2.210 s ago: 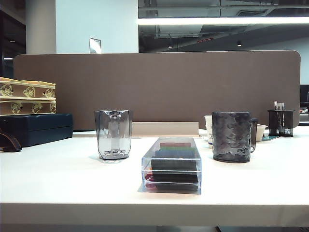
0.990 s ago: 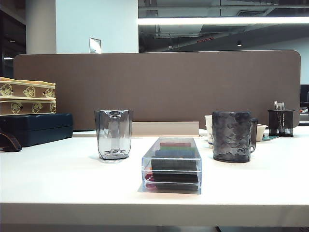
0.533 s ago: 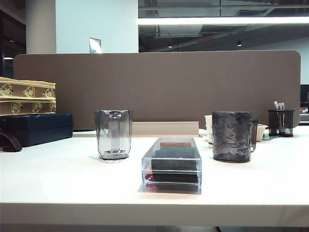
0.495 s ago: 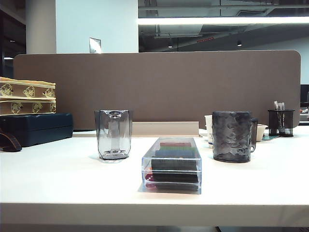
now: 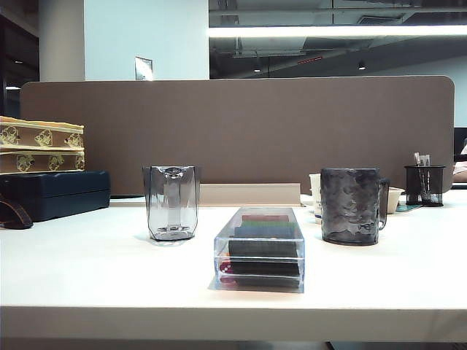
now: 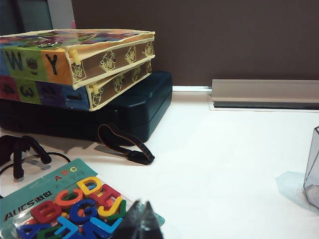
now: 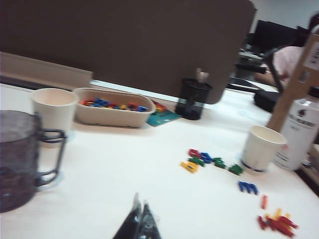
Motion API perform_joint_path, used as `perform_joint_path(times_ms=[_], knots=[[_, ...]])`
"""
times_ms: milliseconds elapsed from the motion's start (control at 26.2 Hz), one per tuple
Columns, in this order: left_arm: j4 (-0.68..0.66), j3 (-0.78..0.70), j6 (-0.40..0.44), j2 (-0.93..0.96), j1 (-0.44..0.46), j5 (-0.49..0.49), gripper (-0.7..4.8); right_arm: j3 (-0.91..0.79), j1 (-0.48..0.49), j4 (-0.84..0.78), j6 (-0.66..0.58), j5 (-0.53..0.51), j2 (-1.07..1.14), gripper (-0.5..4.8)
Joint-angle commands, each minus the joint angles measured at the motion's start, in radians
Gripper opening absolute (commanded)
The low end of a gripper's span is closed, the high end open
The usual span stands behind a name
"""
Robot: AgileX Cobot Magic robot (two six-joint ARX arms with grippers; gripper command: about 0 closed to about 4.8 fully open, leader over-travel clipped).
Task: Pick up the letter "c" and put it in the paper cup.
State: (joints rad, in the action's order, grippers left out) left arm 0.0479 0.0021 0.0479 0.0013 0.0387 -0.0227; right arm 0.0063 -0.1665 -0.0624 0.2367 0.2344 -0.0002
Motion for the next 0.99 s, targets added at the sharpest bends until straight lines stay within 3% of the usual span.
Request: perform_joint_path(times_ms=[38, 343, 610, 990], knots=[[0.010, 0.004, -0.003, 0.000, 0.000, 0.000, -0.06, -0.007, 0.051, -0.016, -0.005, -0.006, 0.000, -0.01], [0.009, 0.003, -0.003, 0.000, 0.000, 0.000, -0.06, -0.007, 0.144, -0.017, -0.045, -0.037, 0.000, -0.01], [0.009, 0.003, -0.003, 0.000, 0.000, 0.000, -0.06, -0.007, 0.166, -0.017, -0.066, -0.241, 0.000, -0.01], [0.009, 0.003, -0.003, 0.000, 0.000, 0.000, -0.06, -0.007, 0.167, -0.018, -0.111, -0.256, 0.000, -0.01]])
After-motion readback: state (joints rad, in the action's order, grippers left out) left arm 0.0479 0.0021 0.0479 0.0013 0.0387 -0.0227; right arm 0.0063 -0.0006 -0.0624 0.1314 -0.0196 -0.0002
